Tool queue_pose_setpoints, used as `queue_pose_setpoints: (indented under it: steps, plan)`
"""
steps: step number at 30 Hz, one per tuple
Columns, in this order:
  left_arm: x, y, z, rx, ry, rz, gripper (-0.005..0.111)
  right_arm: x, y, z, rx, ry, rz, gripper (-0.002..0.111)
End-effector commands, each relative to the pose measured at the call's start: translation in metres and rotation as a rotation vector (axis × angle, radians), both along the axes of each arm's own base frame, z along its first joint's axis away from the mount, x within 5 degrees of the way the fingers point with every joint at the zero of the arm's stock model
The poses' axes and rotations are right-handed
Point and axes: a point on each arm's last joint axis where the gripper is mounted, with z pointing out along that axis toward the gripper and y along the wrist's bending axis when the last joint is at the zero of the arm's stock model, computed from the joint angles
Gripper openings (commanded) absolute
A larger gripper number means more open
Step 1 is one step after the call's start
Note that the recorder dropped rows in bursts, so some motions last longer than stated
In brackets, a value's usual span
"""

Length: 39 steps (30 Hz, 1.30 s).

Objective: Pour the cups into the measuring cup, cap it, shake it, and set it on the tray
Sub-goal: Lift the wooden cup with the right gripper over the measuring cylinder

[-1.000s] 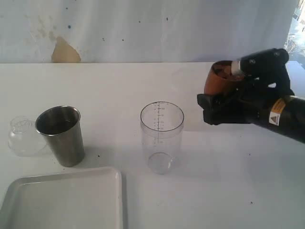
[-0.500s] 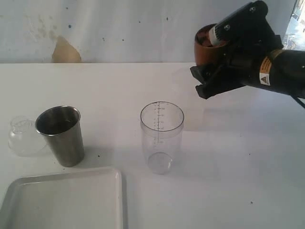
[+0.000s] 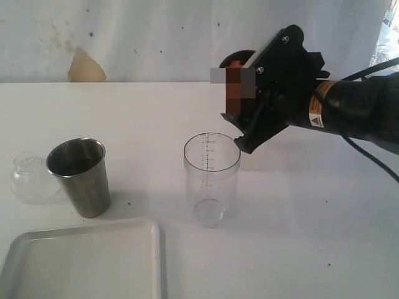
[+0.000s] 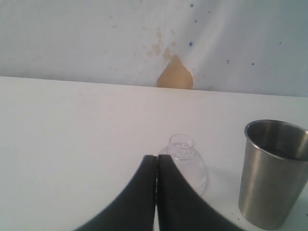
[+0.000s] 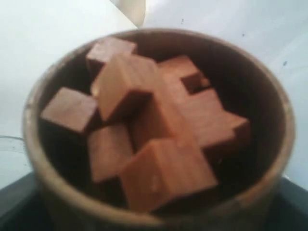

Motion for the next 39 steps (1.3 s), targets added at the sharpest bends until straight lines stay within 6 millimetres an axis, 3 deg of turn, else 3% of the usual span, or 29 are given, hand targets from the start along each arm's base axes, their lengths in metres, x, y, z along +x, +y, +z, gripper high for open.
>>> queue_pose_setpoints:
  steps: [1,13,26,39]
  plan:
    - [0.0,0.0,0.0,0.005,-0.008,0.0,0.001,0.001,0.003,0.001,-0.091,-0.073,0.07,0.0]
    - [0.0,0.0,0.0,0.005,-0.008,0.0,0.001,0.014,-0.001,0.01,-0.154,-0.075,0.009,0.0]
    - [0.0,0.0,0.0,0.005,-0.008,0.0,0.001,0.03,-0.014,0.002,-0.109,-0.003,-0.085,0.0]
    - [0.0,0.0,0.0,0.005,-0.008,0.0,0.001,0.025,-0.012,-0.003,-0.35,-0.075,0.061,0.0]
